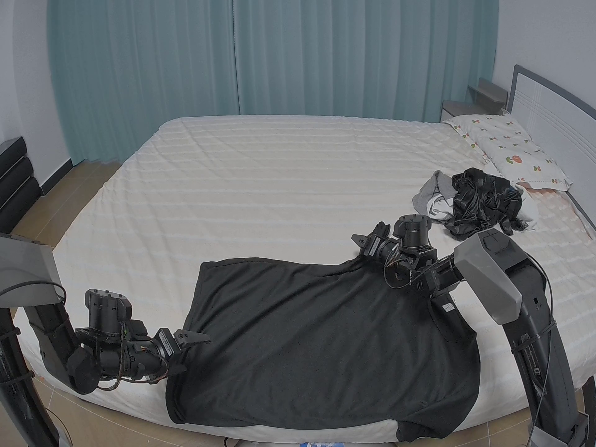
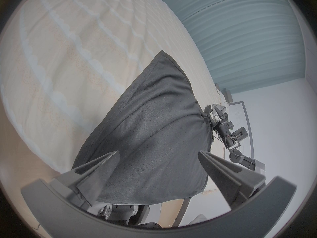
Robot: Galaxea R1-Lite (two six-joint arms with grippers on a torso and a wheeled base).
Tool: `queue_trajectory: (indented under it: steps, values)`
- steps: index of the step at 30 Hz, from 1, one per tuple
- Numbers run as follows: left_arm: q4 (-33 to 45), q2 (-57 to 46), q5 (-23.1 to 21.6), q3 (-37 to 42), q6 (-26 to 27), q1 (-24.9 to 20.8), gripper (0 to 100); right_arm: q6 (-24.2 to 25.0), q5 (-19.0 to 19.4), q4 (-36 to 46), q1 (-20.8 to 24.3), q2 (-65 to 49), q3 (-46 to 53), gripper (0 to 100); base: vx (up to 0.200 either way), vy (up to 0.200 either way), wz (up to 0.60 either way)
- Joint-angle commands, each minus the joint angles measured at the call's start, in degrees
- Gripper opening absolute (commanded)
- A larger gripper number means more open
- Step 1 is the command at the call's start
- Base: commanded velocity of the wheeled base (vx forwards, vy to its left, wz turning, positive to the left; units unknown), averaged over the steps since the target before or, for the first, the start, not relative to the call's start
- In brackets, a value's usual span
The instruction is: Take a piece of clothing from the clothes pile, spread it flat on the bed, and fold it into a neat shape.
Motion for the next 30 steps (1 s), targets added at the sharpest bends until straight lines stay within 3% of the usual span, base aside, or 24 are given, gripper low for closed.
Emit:
queue_trajectory:
  steps: [1,7,15,21,30]
  values:
    - [0.0,0.0,0.0,0.0,0.0,0.0,100,0.1,-0.2,0.3,-0.9,-2.9,1.5,100,0.0,0.0,0.0]
    - [0.0,0.0,0.0,0.0,0.0,0.0,100,0.0,0.1,0.4,-1.0,-4.5,6.8,100,0.0,0.0,0.0]
    - [0.0,0.0,0.0,0.0,0.0,0.0,100,0.0,-0.1,4.4,1.1,-2.8,6.4,100,0.0,0.0,0.0]
    - [0.0,0.1,0.0,0.0,0.1,0.0,100,0.1,-0.2,4.7,2.6,1.4,-1.4,100,0.0,0.0,0.0]
    - [0.0,0.4,0.0,0.0,0.3,-0.2,100,1.0,-0.1,-1.1,3.4,7.1,-13.4,100,0.0,0.0,0.0]
